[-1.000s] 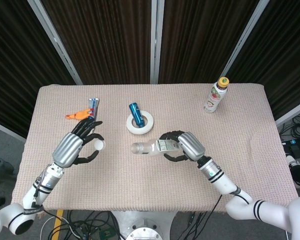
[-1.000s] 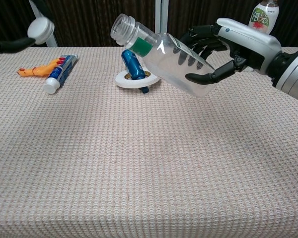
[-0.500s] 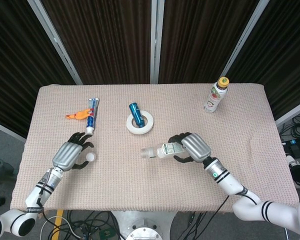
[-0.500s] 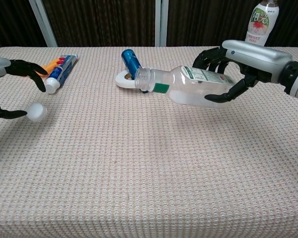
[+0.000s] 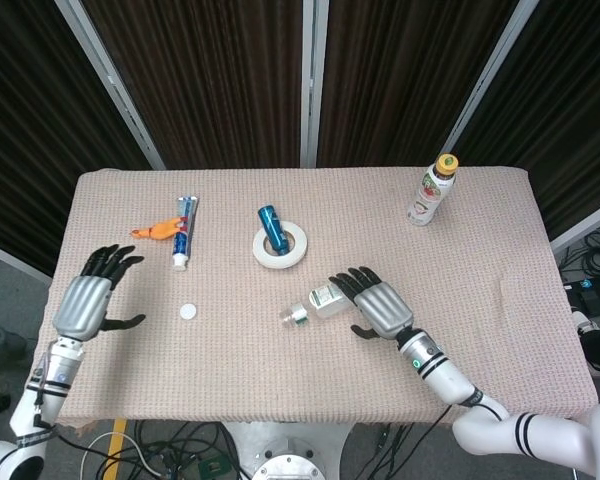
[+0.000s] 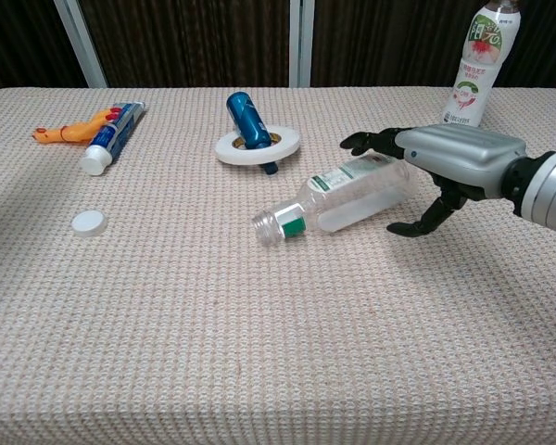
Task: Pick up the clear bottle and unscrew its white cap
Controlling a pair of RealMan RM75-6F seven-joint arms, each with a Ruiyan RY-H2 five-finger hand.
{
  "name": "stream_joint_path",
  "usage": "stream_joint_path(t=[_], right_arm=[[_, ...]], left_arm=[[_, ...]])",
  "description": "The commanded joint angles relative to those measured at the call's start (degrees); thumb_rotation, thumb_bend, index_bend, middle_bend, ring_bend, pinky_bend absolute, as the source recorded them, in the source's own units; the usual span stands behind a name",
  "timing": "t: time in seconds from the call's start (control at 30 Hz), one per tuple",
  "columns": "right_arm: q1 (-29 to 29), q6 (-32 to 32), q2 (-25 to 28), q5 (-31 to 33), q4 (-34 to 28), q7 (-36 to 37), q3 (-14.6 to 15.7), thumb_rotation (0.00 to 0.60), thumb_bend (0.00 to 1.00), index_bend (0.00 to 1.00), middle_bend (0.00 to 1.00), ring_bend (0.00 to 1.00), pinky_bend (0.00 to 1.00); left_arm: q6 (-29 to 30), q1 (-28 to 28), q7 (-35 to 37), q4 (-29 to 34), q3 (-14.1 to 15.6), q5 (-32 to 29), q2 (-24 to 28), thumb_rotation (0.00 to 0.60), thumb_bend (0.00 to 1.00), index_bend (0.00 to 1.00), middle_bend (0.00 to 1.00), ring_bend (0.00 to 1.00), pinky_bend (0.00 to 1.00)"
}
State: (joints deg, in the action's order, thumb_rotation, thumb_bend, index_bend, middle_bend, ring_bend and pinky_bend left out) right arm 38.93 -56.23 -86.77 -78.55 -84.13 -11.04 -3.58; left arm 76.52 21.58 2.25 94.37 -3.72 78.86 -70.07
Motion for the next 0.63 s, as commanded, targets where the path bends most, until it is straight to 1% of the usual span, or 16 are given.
stream_joint_path(t=[0.03, 0.17, 0.3, 0.47, 0.63], right_arm=[[-5.2, -8.4, 5.0, -2.0, -5.4, -1.0, 1.3, 0.6, 0.12, 0.0, 0.01, 0.0, 0.0], [-11.7, -19.0, 12.3, -5.7, -7.7, 4.0, 2.4, 0.6, 0.14, 0.0, 0.08, 0.0, 0.0], [-17.4, -26.6, 17.9, -6.8, -7.6, 8.3, 3.2, 0.6, 0.18, 0.0, 0.15, 0.0, 0.09], [-23.4, -31.7, 22.8, -6.3, -9.7, 13.2, 4.6, 0.6, 0.2, 0.03, 0.16, 0.0, 0.12], [-26.5, -34.0, 23.4, -7.3, -10.1, 15.3, 5.1, 0.6, 0.21, 0.06, 0.17, 0.0, 0.12]], left_arm=[[3.0, -3.6, 1.4, 0.1, 0.0, -2.0, 2.8, 0.6, 0.1, 0.17, 0.09, 0.0, 0.02], [6.6, -8.3, 3.4, -2.8, 1.3, -2.8, 4.0, 0.6, 0.1, 0.17, 0.09, 0.0, 0.02], [8.6, -12.4, 6.2, -5.5, 2.7, -3.8, 3.9, 0.6, 0.1, 0.17, 0.09, 0.0, 0.02], [10.5, -16.6, 6.6, -5.5, 4.4, -4.2, 4.4, 0.6, 0.1, 0.18, 0.09, 0.0, 0.02], [12.8, -18.8, 4.9, -2.0, 5.5, -1.7, 5.4, 0.6, 0.1, 0.18, 0.09, 0.0, 0.02]])
